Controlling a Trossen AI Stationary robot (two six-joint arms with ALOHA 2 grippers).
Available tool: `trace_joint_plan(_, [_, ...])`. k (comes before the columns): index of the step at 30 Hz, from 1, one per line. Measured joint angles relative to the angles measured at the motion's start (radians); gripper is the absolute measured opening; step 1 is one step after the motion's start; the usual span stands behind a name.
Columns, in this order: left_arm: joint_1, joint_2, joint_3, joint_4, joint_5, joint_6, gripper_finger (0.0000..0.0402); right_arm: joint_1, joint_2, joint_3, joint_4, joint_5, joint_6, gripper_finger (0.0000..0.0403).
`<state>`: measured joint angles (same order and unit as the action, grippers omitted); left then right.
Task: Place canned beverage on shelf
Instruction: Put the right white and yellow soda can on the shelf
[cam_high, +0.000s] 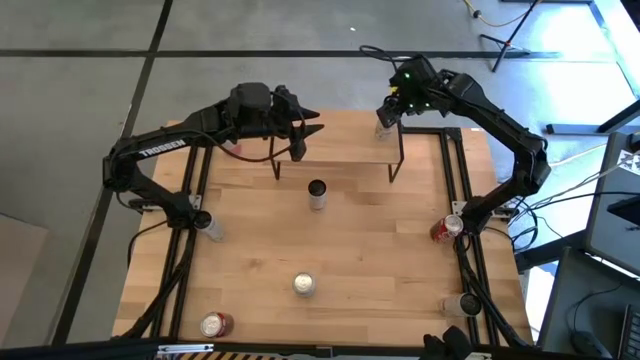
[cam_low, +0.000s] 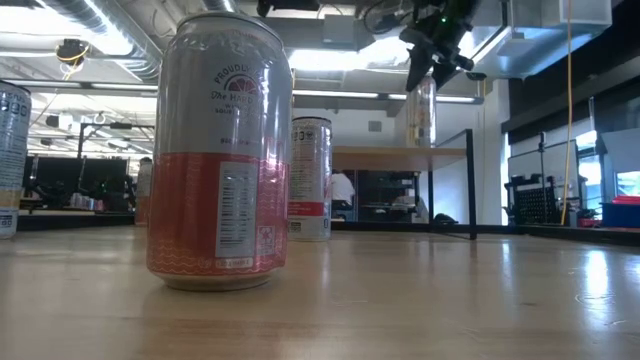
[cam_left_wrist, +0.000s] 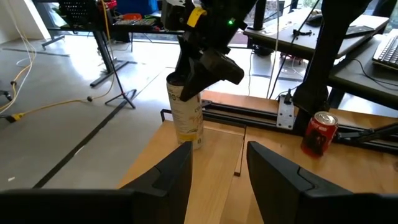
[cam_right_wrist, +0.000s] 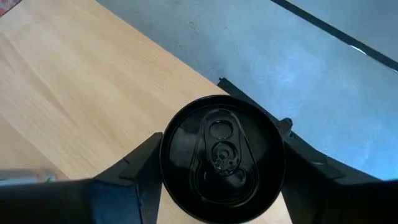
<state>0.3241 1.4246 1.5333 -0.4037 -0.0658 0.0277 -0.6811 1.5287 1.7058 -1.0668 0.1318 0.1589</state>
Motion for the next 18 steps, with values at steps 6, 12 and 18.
trace_joint_plan(6, [0.000, 0.000, 0.000, 0.000, 0.000, 0.001, 0.0147, 0.000, 0.000, 0.000, -0.004, -0.001, -0.003, 0.0252])
trace_joint_plan(12, [0.000, 0.000, 0.000, 0.000, 0.000, 0.001, 0.0147, 0.000, 0.000, 0.000, -0.001, -0.001, -0.005, 0.0286])
trace_joint_plan(18, [0.000, 0.000, 0.000, 0.000, 0.000, 0.008, 0.0147, 0.000, 0.000, 0.011, 0.005, -0.001, -0.007, 0.0296])
